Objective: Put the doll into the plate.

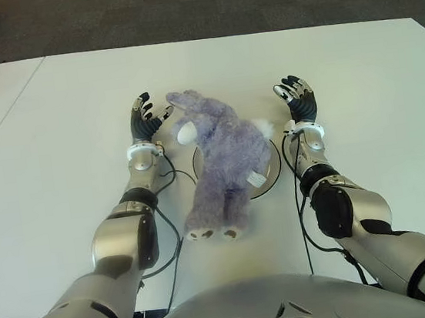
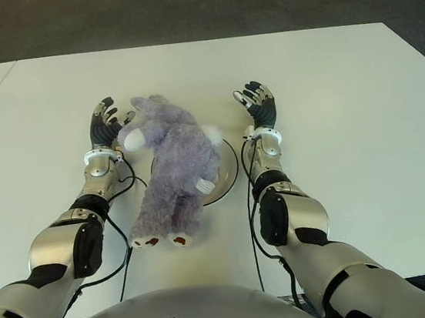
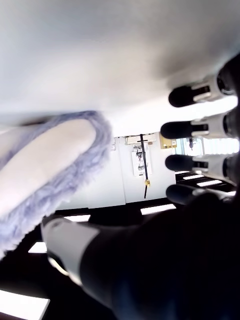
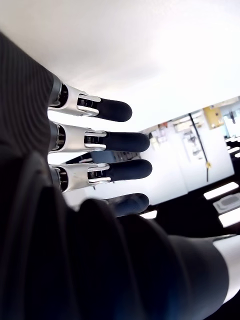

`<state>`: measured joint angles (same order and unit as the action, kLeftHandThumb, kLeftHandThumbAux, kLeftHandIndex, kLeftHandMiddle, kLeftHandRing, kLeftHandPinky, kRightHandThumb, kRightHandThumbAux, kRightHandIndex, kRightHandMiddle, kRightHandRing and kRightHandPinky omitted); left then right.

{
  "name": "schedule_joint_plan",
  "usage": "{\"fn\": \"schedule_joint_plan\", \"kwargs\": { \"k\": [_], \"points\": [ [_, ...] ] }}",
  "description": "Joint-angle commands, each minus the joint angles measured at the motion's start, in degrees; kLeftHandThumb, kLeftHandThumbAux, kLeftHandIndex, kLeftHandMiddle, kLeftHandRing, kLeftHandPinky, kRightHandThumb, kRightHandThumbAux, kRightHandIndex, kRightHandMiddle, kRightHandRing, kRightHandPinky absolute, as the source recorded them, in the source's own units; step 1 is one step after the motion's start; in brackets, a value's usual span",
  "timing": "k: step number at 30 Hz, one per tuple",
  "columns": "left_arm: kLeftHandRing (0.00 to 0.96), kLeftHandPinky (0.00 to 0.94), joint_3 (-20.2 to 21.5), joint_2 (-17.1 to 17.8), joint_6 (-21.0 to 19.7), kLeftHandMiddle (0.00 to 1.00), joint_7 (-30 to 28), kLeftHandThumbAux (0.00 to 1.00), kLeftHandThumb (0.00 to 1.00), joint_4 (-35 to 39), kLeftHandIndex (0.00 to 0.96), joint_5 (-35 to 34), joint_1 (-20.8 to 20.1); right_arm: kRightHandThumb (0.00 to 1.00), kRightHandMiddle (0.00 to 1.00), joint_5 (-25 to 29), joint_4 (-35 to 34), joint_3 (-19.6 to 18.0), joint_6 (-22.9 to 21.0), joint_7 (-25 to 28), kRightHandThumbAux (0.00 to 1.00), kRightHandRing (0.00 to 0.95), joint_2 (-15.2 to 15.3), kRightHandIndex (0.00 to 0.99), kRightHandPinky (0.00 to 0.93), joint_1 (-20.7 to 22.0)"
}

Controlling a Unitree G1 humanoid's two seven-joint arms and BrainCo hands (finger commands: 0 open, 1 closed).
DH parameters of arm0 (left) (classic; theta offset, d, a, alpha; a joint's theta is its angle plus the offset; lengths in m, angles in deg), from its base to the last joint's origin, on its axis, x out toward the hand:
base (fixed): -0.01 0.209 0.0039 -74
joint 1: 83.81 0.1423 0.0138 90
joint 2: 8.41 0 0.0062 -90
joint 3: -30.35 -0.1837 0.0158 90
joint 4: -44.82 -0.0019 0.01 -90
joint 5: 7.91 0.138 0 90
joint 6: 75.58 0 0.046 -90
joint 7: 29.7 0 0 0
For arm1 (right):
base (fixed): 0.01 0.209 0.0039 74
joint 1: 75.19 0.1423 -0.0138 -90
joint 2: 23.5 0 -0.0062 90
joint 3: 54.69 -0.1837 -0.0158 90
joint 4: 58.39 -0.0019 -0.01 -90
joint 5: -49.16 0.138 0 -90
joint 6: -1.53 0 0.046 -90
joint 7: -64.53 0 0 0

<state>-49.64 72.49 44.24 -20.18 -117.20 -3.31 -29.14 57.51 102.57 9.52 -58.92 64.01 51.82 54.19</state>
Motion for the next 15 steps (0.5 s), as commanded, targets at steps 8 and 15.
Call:
{"fn": "schedule_joint_plan", "kwargs": {
  "k": [8,15],
  "points": [
    [0.139,0.192,-0.91,-1.59,-6.79,0.132,0.04,0.835,0.065,-4.81,0.157,0.75,7.85,0.025,0.284,0.93,5.8,-0.62,-6.82,-1.6,0.848,0.254,-2.24,0.275,0.221,-8.22],
    [0.135,0.184,-1.36,-1.31,-7.22,0.129,0.36,0.829,0.065,-4.86,0.152,1.18,7.86,0.026,0.273,1.36,5.75,-0.97,-6.57,-0.89,0.853,0.246,-2.35,0.266,0.209,-8.25]
  ]
}}
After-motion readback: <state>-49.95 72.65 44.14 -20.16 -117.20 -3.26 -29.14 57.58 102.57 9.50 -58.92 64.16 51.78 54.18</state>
